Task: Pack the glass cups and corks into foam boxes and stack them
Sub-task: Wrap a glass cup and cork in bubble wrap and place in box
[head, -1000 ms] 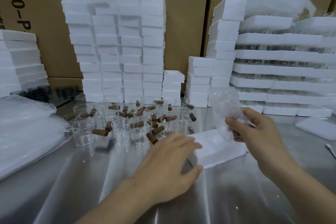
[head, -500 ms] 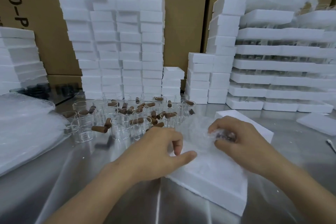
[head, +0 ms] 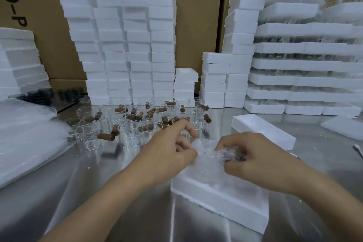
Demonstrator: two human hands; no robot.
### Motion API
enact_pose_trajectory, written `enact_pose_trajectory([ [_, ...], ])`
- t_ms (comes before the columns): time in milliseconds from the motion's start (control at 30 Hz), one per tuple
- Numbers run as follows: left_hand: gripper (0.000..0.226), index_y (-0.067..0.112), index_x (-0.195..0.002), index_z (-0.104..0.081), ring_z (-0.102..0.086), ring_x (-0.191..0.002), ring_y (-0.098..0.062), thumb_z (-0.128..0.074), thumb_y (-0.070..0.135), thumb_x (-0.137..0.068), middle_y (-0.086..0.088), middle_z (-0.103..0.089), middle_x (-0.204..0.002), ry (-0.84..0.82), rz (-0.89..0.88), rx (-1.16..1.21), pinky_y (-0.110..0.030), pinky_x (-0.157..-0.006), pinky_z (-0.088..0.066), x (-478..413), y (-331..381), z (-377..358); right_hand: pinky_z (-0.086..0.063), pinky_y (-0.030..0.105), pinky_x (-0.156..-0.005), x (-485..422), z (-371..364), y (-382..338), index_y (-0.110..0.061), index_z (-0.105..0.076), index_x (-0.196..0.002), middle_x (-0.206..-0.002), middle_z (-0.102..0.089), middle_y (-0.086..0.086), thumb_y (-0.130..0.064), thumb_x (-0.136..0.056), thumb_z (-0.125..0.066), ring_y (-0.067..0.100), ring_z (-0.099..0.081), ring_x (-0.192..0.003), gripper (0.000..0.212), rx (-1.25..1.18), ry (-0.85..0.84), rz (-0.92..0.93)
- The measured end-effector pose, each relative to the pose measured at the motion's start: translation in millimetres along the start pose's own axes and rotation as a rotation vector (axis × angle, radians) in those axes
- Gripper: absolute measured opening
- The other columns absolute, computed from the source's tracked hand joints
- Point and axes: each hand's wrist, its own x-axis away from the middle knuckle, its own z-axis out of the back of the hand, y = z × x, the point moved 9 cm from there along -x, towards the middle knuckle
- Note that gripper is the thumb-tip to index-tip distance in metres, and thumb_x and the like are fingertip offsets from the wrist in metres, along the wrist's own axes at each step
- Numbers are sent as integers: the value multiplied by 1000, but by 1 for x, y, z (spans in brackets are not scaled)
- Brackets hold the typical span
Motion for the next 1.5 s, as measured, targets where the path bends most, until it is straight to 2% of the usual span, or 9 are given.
enact_pose_trajectory([
  [233,32,37,-108,-65,-69,-80,-8,-61,25,-79,8,-78,-93,43,-3,-56,-30,-75,-53,-1,5,12,-41,5,-69,-1,-8,-2,-44,-75,-108,-86,-50,-58,-26,-84,-73,-18,-55,-78,30,198,22,20],
  [433,46,53,-138,-60,-58,-112,13,-65,63,-94,36,-61,-128,-133,-51,-175,-24,-95,-48,3,6,-3,-51,30,-87,-4,-30,-6,-46,-67,-124,-103,-53,-23,-37,-85,-56,2,-53,-91,42,336,-47,56],
  [567,69,57,-150,-51,-48,-124,20,-66,79,-86,36,-56,-140,-205,-43,-363,-27,-111,-44,5,0,-13,-44,13,-76,-6,-23,2,-53,-58,-124,-98,-51,-36,-34,-89,-65,-11,-54,-92,41,296,-38,61],
  [800,64,52,-136,-53,-50,-109,18,-55,89,-83,36,-56,-123,-135,-69,-491,-22,-89,-47,2,-4,-9,-52,21,-89,-8,19,34,-57,-62,-118,-117,-62,-31,-70,-76,-80,-8,-60,-110,48,37,81,-48],
  [933,73,64,-150,-32,-33,-117,36,-49,93,-86,55,-37,-135,-223,-52,-448,-16,-100,-36,6,-12,-19,-46,35,-94,-4,63,95,-39,-65,-128,-134,-60,-13,-57,-87,-76,10,-56,-121,46,179,354,-275],
  [1067,80,63,-154,-28,-34,-137,12,-43,96,-83,42,-34,-157,-179,-32,-516,-30,-115,-31,4,-15,-15,-45,43,-108,6,71,158,-28,-61,-140,-147,-55,7,-52,-89,-76,31,-48,-137,58,417,287,-585],
  [1267,84,59,-158,-25,-33,-151,-2,-32,97,-85,31,-33,-166,-144,-36,-627,-38,-123,-27,2,-19,-11,-52,44,-99,9,75,168,-27,-68,-127,-125,-67,4,-57,-91,-70,31,-63,-113,46,537,327,-633],
  [1433,72,62,-159,-19,-29,-153,1,-17,93,-93,33,-33,-164,-47,-101,-570,-38,-126,-23,4,-12,-5,-51,32,-52,23,100,98,-23,-54,-85,-70,-55,-11,-50,-100,-59,19,-57,-60,32,-41,769,-214],
  [1500,66,66,-158,-17,-34,-150,4,-33,86,-97,34,-34,-162,47,-117,-410,-43,-125,-34,1,-5,5,-42,26,-58,23,105,64,-8,-46,-84,-72,-46,-10,-44,-97,-56,12,-44,-64,40,-313,827,-29],
])
